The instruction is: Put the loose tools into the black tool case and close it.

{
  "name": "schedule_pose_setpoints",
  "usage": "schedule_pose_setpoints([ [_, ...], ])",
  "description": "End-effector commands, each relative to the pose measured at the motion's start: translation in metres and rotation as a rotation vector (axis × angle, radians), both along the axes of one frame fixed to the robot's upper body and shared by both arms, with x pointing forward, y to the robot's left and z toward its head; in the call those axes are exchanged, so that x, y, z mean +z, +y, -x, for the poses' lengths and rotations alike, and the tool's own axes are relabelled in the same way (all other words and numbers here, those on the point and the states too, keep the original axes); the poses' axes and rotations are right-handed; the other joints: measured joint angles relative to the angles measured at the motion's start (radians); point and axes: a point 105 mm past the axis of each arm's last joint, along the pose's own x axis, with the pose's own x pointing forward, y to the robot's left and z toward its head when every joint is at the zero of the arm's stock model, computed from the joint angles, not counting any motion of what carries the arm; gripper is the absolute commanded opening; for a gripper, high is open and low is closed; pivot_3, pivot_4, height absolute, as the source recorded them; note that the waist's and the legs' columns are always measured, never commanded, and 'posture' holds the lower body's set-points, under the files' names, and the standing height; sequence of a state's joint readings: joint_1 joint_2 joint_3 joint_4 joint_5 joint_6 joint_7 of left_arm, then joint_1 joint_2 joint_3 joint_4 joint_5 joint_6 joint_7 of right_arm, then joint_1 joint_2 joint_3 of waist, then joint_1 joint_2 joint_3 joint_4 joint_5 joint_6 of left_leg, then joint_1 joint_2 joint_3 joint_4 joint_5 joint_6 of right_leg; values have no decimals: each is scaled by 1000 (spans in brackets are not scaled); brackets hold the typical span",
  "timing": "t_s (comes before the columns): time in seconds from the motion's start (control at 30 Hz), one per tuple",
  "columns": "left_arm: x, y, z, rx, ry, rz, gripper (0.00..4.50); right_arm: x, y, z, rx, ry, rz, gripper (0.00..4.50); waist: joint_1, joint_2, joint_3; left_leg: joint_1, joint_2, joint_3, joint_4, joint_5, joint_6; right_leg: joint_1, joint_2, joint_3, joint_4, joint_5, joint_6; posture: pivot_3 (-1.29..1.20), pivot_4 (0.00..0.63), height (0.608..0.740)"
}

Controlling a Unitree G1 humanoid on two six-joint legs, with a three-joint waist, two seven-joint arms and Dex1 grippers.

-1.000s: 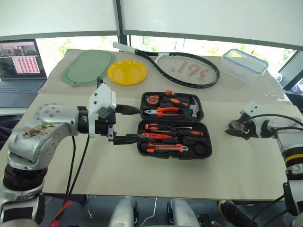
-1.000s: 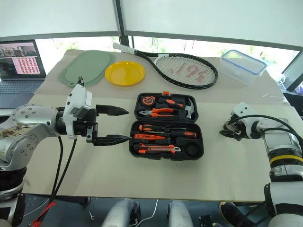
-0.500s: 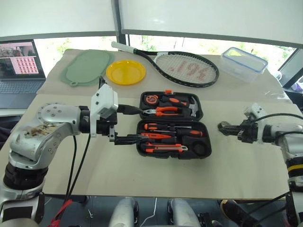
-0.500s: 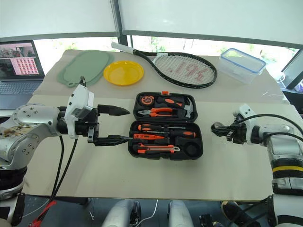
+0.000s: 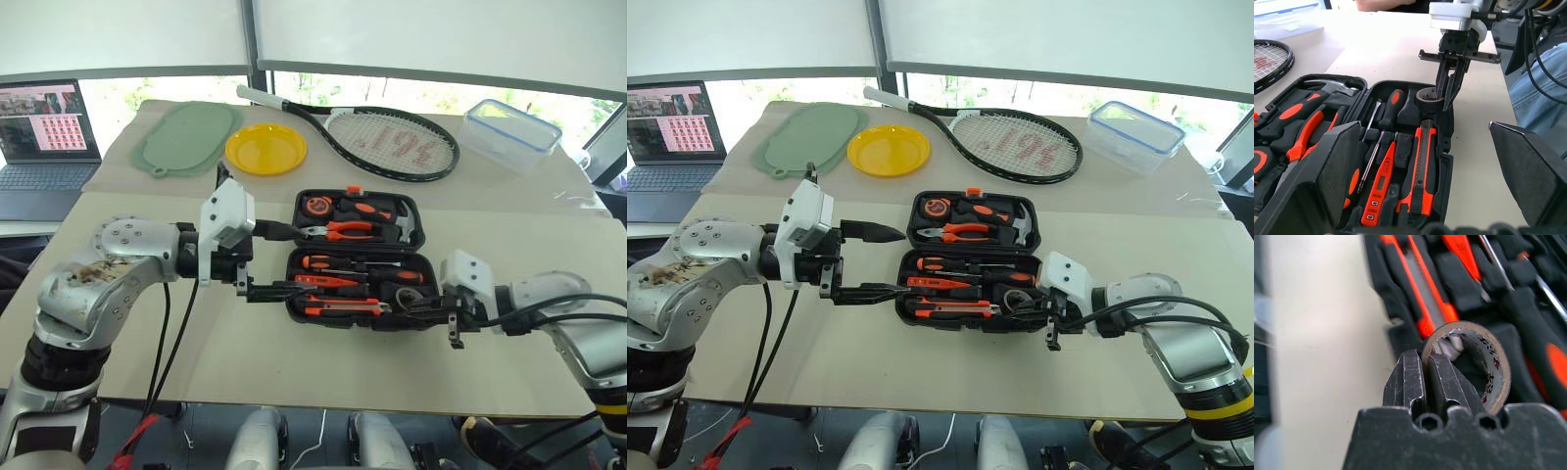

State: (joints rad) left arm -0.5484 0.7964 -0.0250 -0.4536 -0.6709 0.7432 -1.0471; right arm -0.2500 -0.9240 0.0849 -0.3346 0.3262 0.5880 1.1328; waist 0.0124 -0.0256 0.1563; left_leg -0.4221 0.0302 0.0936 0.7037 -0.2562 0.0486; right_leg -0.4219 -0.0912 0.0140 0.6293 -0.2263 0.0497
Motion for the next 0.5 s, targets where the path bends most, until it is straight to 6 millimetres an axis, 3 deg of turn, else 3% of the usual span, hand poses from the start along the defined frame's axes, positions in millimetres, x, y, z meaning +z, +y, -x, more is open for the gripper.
schedule_pose_setpoints([
  [0.03,8,-1,3,-11,-43,0,4500,0,-2,1,24,-60,75,81,-1,0,0,0,0,0,0,0,0,0,0,0,0,0,0,0,150,738],
  [0.3,7,1,2,-1,-45,-8,4500,-3,-14,18,84,-17,164,81,2,0,0,0,0,0,0,0,0,0,0,0,0,0,0,0,150,738],
  [0.5,6,-1,1,-2,-47,-6,4500,-6,-10,17,66,-21,135,81,5,0,0,0,0,-1,0,0,0,1,0,-1,-1,0,0,0,150,738],
])
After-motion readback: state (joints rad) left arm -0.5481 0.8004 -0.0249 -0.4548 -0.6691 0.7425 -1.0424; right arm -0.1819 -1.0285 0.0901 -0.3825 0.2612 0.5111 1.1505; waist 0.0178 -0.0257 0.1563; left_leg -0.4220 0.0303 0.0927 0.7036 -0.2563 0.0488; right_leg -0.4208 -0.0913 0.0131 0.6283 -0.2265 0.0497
